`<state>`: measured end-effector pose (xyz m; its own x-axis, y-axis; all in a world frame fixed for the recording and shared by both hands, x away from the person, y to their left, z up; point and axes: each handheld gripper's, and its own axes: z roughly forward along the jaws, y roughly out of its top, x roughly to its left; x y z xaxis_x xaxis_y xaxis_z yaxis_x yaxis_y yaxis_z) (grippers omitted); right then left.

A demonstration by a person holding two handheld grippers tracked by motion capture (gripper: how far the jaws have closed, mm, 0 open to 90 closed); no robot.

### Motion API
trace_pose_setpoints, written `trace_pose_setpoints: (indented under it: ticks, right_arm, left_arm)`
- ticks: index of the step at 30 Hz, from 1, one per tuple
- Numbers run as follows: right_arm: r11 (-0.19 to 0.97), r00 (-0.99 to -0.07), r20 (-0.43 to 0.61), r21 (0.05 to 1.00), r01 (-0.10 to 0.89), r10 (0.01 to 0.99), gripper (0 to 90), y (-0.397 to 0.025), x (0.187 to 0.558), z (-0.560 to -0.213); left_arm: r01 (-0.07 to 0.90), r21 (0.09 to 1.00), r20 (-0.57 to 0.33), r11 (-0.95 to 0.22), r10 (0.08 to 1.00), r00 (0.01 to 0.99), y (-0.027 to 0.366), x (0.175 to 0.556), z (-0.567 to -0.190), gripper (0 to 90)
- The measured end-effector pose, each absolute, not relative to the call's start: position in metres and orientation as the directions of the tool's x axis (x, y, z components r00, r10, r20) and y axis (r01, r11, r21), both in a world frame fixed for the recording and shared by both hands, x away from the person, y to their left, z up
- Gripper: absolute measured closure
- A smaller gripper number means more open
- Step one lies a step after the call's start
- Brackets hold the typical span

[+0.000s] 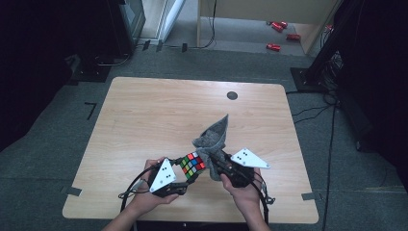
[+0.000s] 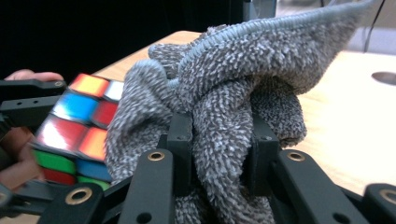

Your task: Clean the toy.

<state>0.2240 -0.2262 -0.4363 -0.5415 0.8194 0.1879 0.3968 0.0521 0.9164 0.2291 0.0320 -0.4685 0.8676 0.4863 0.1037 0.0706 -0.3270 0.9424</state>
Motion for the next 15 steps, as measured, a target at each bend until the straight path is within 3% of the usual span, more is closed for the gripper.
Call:
trace_pose_setpoints:
  ticks: [6,11,15]
  right_arm:
    - [0.012,-0.591,0.295,0.888,0.459,0.751,69.8,-0.222,0.229,-0.449]
    - [-0.007,-0.599,0.406,0.831,0.556,0.69,69.9,-0.216,0.234,-0.462]
    - [-0.062,-0.587,0.415,0.848,0.526,0.695,70.1,-0.223,0.232,-0.454]
  left_arm:
    - [0.111,0.971,0.001,-0.212,0.467,0.884,0.041,0.233,-0.464,34.6]
    - [0.133,0.973,-0.03,-0.187,0.47,0.882,0.047,0.237,-0.463,34.6]
    - [0.144,0.968,-0.037,-0.203,0.453,0.891,0.044,0.238,-0.466,34.6]
